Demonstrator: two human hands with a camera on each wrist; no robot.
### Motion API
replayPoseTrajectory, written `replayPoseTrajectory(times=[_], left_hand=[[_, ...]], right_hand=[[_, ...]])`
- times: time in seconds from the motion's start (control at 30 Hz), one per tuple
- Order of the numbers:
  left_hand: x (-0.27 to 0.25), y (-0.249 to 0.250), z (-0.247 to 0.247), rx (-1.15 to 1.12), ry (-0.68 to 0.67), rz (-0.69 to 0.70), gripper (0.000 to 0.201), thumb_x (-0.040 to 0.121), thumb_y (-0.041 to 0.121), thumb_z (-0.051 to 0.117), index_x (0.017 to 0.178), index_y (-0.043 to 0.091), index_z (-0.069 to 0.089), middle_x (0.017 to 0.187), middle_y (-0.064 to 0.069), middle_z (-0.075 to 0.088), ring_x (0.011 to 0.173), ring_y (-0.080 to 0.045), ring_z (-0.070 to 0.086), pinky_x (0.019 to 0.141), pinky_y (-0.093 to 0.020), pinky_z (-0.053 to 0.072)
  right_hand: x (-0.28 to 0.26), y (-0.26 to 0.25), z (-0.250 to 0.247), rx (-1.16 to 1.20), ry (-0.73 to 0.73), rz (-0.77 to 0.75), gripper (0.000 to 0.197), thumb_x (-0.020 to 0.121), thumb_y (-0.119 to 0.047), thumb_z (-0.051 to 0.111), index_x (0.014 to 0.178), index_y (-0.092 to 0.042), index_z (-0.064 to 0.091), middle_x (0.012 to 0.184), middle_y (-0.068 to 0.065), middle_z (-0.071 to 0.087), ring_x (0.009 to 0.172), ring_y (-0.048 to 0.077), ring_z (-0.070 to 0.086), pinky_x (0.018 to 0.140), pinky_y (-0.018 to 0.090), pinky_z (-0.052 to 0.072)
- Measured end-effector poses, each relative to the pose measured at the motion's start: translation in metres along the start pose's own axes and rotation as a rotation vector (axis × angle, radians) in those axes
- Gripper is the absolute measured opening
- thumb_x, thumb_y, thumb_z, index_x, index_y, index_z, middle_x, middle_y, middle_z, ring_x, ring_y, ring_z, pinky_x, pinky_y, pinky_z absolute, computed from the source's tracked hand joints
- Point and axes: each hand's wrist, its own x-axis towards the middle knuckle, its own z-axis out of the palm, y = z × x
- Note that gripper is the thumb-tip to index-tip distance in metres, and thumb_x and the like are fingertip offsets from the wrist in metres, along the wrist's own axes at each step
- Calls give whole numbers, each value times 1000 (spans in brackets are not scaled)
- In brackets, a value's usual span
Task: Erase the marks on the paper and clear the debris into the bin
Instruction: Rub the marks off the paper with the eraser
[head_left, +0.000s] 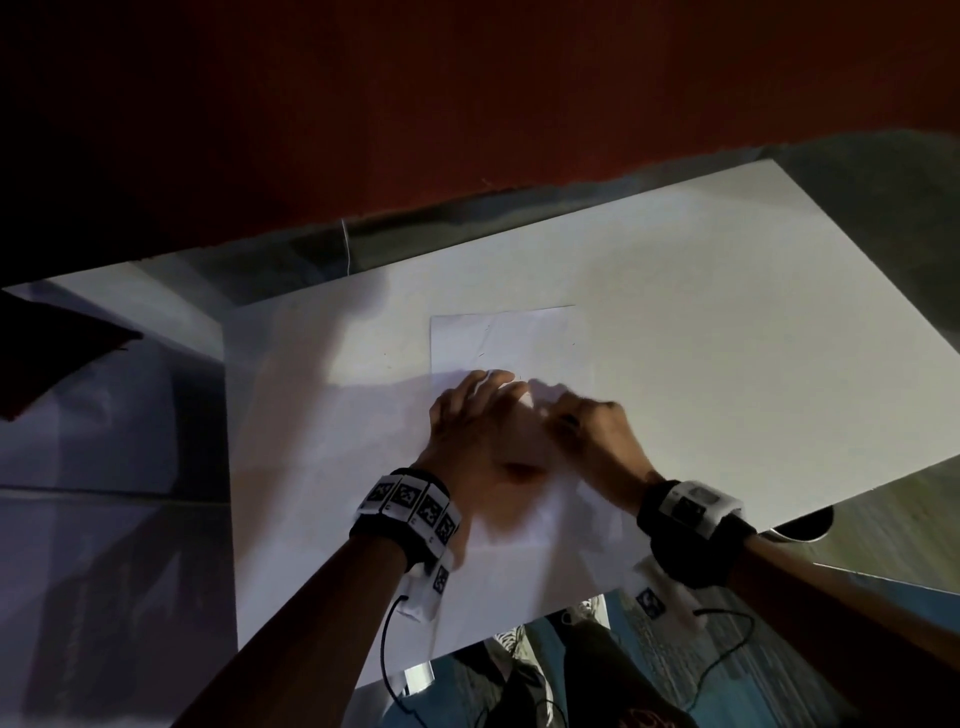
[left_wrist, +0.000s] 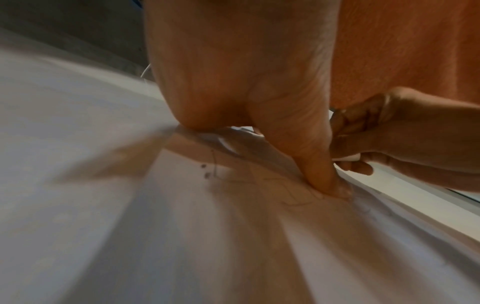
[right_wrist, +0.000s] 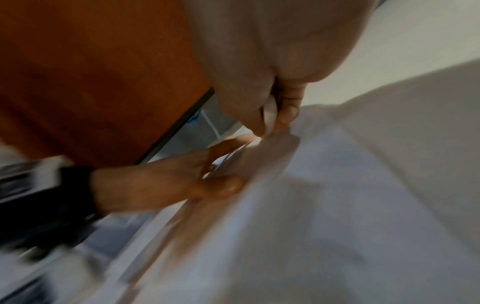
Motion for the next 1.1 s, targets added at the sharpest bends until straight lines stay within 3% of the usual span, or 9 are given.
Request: replayPoseTrajectory(times=[0.07,0.2,0.37,0.47,0.6,0.73,0.83,1.03,1.1], left_hand=[[-1,-1,2,-4,-8,7,118,55,81,57,158,41,14,167,18,3,156,-12,-6,126,-47,10],[-2,1,-4,-29,-21,15,111,70,60,79,159,38,17,167,16,4,155,-11,-7,126,-41,4],[0,-5,4,2,-3,28,116,65,73,70,160,39,13,168,16,1,156,-11,-10,125,-41,3],[1,-2,1,-10,-2,19,115,66,68,75,159,41,12,166,19,-1,154,-8,-11,123,-38,1],[0,-6,6,-25,2,18,117,60,81,59,159,41,11,167,19,-1,156,-13,-9,126,-42,5],[0,0,-4,-29,-5,23,110,72,59,79,159,37,16,164,16,9,152,-9,1,115,-28,7],[0,-8,6,-53,4,17,117,69,70,76,161,41,9,167,20,-4,155,-13,-9,120,-33,0],[4,-8,3,-36,-14,24,116,71,63,79,160,41,8,167,20,-1,153,-8,-5,112,-22,-3],[4,-13,9,-23,-16,15,118,69,72,74,161,41,6,168,18,-7,155,-14,-11,121,-33,-2]], right_hand=[[-10,-2,6,-33,-86,-131,12,92,-12,60,84,-18,66,82,0,65,72,14,60,68,26,45],[6,14,-8,-2,102,10,10,92,-18,59,87,-17,67,91,0,72,83,18,67,73,29,49],[-9,5,5,-54,-72,-109,10,92,-12,60,87,-17,67,85,-1,67,74,15,61,67,18,41],[8,17,-13,-52,110,-16,9,91,-17,59,86,-17,67,86,0,70,78,18,65,67,25,45],[-11,4,6,-72,-61,-168,12,93,-12,60,83,-16,64,81,0,66,73,21,64,65,27,43],[2,21,-8,-5,72,-28,12,94,-12,57,92,-15,68,105,-1,72,95,15,67,81,30,52],[-11,5,9,-16,20,-104,9,92,-9,59,85,-11,64,83,6,68,74,23,62,64,33,46],[5,21,-3,-28,92,2,13,93,-13,56,94,-14,69,97,-1,72,85,18,65,74,30,49],[-7,7,13,-17,-4,-99,8,92,-9,59,90,-10,67,88,3,70,78,23,65,67,28,44]])
